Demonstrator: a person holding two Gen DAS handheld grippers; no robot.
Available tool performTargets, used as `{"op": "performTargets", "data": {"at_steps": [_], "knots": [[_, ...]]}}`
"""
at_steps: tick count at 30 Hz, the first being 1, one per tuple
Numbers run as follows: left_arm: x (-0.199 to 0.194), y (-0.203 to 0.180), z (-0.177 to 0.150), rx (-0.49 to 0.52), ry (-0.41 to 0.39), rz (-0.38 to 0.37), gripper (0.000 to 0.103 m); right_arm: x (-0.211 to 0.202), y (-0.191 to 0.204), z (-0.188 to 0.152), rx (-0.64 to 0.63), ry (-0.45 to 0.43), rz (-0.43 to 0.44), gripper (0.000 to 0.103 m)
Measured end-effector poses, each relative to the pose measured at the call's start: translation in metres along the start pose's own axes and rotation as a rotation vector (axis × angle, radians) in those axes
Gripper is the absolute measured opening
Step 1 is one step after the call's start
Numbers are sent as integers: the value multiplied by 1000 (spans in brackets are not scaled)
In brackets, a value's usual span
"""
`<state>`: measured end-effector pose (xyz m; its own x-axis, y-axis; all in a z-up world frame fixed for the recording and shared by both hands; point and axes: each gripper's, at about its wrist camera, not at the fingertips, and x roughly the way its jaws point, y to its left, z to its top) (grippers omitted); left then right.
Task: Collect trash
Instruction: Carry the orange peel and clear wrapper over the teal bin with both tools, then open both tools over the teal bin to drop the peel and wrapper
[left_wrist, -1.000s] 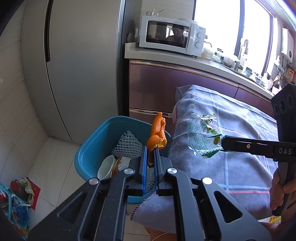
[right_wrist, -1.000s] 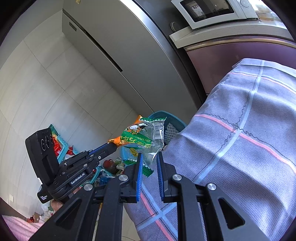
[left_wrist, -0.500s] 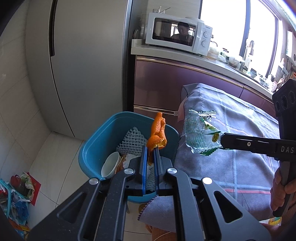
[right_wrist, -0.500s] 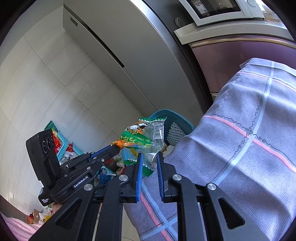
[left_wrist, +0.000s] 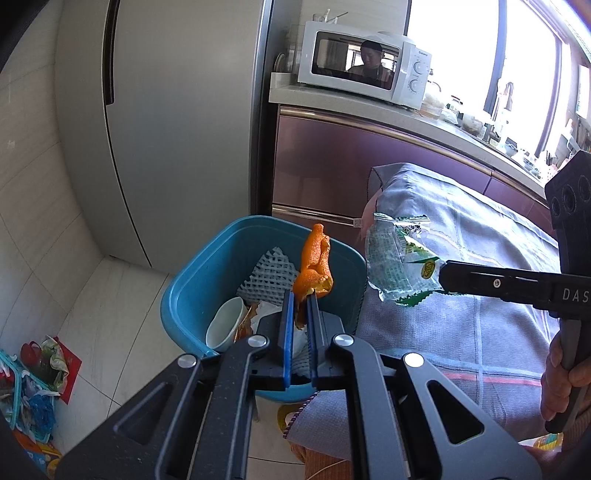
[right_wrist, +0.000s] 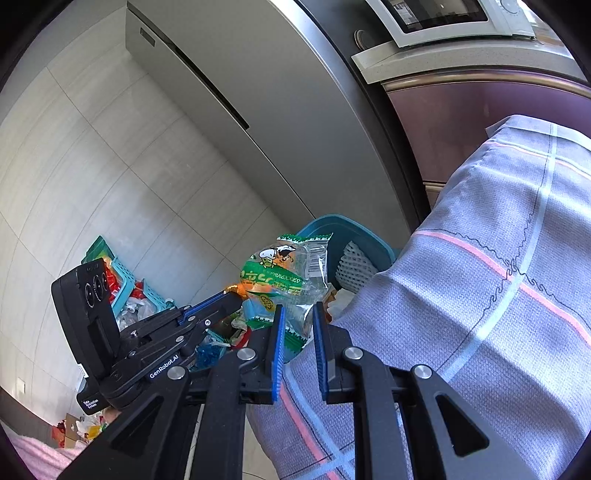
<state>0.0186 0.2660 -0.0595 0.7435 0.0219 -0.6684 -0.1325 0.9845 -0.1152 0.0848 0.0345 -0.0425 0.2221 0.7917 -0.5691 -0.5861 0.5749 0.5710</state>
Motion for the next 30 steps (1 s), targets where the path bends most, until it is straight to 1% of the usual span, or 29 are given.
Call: {"op": "performTargets", "data": {"at_steps": [17,30], "knots": [[13,11,-4,-27,25,15,7,15,6,3,-14,24,-19,14],[30,15,-4,-48,56,25,7,36,13,10,-17,46,-61,14]]}}
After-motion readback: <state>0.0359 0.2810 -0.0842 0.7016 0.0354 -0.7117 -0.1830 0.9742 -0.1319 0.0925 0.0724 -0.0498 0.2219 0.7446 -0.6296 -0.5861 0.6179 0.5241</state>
